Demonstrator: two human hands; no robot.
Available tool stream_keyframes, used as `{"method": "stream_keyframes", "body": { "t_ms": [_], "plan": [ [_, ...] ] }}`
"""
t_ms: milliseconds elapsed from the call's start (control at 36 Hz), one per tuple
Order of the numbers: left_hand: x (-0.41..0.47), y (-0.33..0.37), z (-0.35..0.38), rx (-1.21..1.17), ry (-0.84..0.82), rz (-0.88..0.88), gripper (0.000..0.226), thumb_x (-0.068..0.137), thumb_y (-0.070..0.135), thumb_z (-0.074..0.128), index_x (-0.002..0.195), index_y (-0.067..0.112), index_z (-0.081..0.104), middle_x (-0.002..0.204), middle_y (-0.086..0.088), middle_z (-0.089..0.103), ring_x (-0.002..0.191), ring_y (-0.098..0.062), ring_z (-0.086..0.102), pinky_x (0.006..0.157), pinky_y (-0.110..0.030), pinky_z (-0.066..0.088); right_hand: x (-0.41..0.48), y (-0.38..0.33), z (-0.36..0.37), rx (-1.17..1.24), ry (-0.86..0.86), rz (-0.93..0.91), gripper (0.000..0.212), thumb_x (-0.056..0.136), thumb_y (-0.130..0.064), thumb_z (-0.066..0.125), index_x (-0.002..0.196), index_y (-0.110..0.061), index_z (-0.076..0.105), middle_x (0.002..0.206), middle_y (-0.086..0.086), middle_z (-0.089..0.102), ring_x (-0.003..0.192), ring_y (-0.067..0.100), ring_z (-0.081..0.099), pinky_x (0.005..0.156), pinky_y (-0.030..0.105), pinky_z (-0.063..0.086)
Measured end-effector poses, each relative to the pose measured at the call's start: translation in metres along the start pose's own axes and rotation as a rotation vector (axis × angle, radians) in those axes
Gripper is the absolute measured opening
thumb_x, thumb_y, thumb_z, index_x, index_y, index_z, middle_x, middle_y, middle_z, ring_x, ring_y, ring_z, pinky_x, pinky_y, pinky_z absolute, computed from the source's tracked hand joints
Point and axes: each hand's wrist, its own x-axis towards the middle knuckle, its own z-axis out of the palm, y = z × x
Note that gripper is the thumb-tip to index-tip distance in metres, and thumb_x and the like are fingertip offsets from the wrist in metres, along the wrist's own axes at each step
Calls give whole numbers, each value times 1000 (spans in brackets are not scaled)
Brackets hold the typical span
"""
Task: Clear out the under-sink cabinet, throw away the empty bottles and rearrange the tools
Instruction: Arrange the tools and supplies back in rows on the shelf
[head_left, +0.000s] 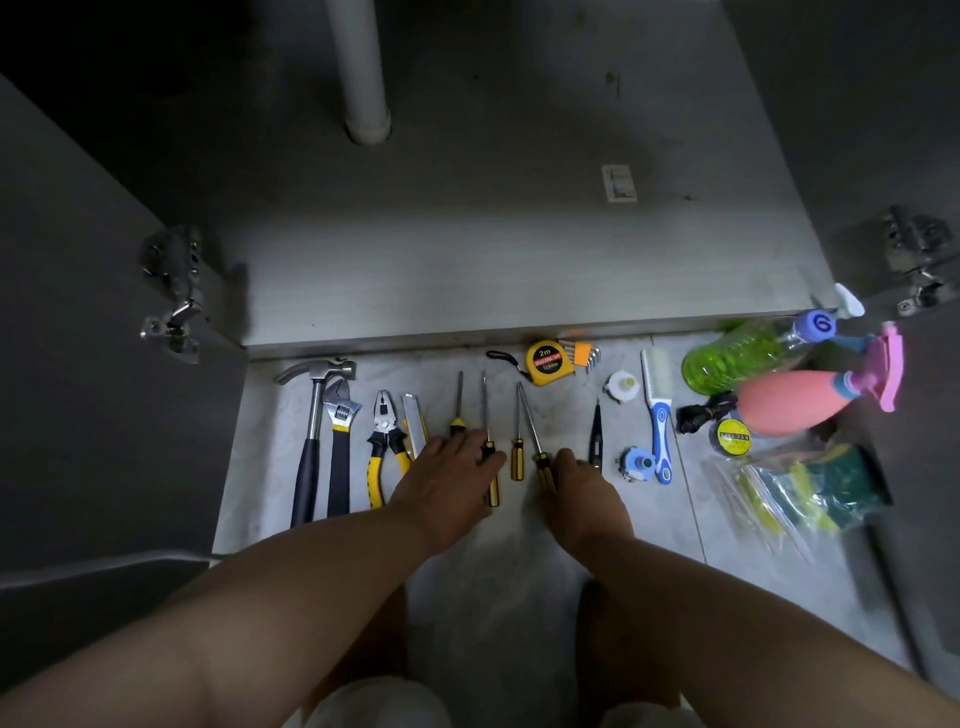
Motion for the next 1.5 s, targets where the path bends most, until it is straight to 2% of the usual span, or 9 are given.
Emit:
{"method": "stream_keyframes", "body": {
  "t_ms": [222,389,472,556,944,1194,1333,1417,1500],
  "plan": [
    [5,2,4,-5,0,-35,66,94,39,60,152,20,36,152,-8,36,139,-29,36,113,-42,31,8,-5,-2,70,22,38,19,96,-27,56,112,-17,51,104,5,62,94,24,63,81,38,55],
    [3,1,4,-24,6,-48,66,95,41,56,154,22,33,154,-6,34,142,-27,33,114,-41,29,4,-13,-2,224,52,-143,17,92,-35,61,92,-21,51,82,-5,58,73,14,58,63,30,50],
    [1,0,3,-39,25,-41,63,95,40,55,151,21,36,151,-5,36,139,-26,36,112,-38,30,7,-28,-2,314,17,-146,16,91,-30,62,93,-16,55,83,1,64,76,19,61,67,37,53],
    [-3,-2,3,-63,16,-47,63,94,35,56,151,19,36,151,-5,37,138,-26,37,112,-39,31,13,-39,0,367,-15,-70,10,89,-24,62,93,-17,55,87,2,65,82,21,62,65,31,48],
    [-1,-9,5,-131,16,-49,69,94,10,57,157,19,30,157,-6,34,145,-26,30,117,-40,30,12,-37,-6,152,-20,14,17,94,-23,57,107,-13,61,100,9,67,94,27,66,80,36,55],
    [1,-4,6,-169,0,-81,76,94,22,63,159,19,24,164,-5,23,149,-26,22,118,-40,30,12,-38,-14,89,-21,-64,14,95,-20,57,107,-12,62,104,8,65,94,25,65,84,39,58],
    [4,-1,7,-181,-3,-111,76,95,24,63,159,17,25,163,-6,24,147,-25,24,116,-40,33,38,-29,-34,-44,260,-184,47,90,-25,64,135,-21,49,137,9,39,121,25,47,94,40,54],
    [4,2,7,-199,-9,-125,75,95,25,63,159,16,25,163,-6,25,148,-25,23,117,-40,32,60,-26,-51,-153,177,-239,76,85,-19,68,152,-27,32,161,7,18,145,31,27,109,47,43],
    [6,3,6,-206,-14,-137,76,95,32,65,158,17,25,161,-6,26,147,-25,24,116,-40,34,75,-25,-62,-235,-7,-251,89,85,-16,66,158,-28,17,167,3,-1,152,31,11,114,49,38]
  ]
}}
